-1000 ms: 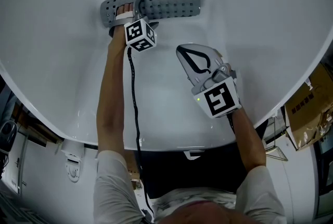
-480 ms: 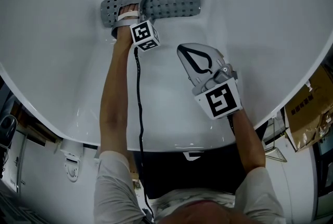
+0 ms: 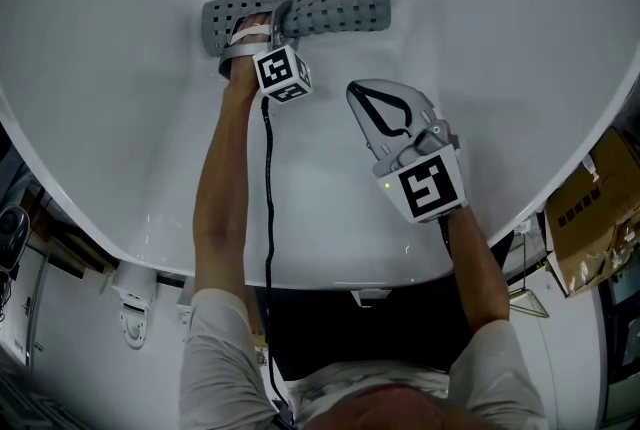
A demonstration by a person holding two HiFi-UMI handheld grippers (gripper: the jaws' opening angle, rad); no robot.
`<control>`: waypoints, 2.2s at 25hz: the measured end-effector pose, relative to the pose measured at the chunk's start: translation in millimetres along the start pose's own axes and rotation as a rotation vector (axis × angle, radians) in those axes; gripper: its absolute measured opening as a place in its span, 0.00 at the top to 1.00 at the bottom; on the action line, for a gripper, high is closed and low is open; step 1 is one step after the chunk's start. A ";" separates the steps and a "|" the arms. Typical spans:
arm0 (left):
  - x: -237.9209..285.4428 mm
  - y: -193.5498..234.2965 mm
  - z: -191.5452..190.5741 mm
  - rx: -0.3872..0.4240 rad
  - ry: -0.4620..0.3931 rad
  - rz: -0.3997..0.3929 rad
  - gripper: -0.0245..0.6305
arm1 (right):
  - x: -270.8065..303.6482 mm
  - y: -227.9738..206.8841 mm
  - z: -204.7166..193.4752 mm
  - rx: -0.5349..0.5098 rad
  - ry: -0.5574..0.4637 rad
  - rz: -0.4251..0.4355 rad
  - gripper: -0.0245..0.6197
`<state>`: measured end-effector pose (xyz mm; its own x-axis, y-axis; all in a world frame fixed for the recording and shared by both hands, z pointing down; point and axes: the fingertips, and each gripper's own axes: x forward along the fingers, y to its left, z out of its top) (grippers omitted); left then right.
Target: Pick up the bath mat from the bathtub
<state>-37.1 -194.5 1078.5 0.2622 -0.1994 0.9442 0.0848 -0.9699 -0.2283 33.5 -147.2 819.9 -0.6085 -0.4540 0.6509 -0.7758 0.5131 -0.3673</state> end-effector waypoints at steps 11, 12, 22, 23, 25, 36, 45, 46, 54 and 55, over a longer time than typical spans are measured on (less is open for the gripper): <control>-30.2 12.1 8.4 -0.113 -0.021 0.023 0.67 | -3.3 -1.8 5.1 -0.025 -0.011 -0.010 0.96; -31.6 11.7 9.0 -0.117 -0.024 0.025 0.67 | -3.6 -2.3 6.3 -0.027 -0.011 -0.012 0.96; -69.3 29.3 26.7 -0.177 -0.054 0.059 0.67 | -14.7 5.4 26.0 -0.056 -0.018 0.001 0.96; -75.7 31.9 28.2 -0.182 -0.057 0.061 0.67 | -17.2 7.5 29.9 -0.060 -0.018 0.002 0.96; -89.9 35.5 33.6 -0.189 -0.062 0.065 0.67 | -25.6 11.8 37.7 -0.071 -0.022 0.005 0.96; -162.0 62.6 52.7 -0.235 -0.093 0.099 0.67 | -64.4 27.1 77.9 -0.105 -0.028 -0.005 0.96; -231.7 73.1 73.7 -0.248 -0.123 0.134 0.67 | -100.7 49.5 110.7 -0.139 -0.058 -0.011 0.96; -240.3 73.8 76.0 -0.256 -0.128 0.139 0.67 | -105.8 52.9 114.3 -0.142 -0.061 -0.012 0.96; -312.5 86.9 97.9 -0.317 -0.180 0.191 0.67 | -151.7 74.9 148.4 -0.173 -0.088 -0.043 0.96; -323.0 89.5 99.8 -0.323 -0.189 0.197 0.67 | -156.7 78.6 154.1 -0.177 -0.092 -0.048 0.96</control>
<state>-18.3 -203.0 729.4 0.4173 -0.3855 0.8229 -0.2824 -0.9158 -0.2857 42.1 -147.9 586.7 -0.5902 -0.5418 0.5984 -0.7679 0.6054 -0.2093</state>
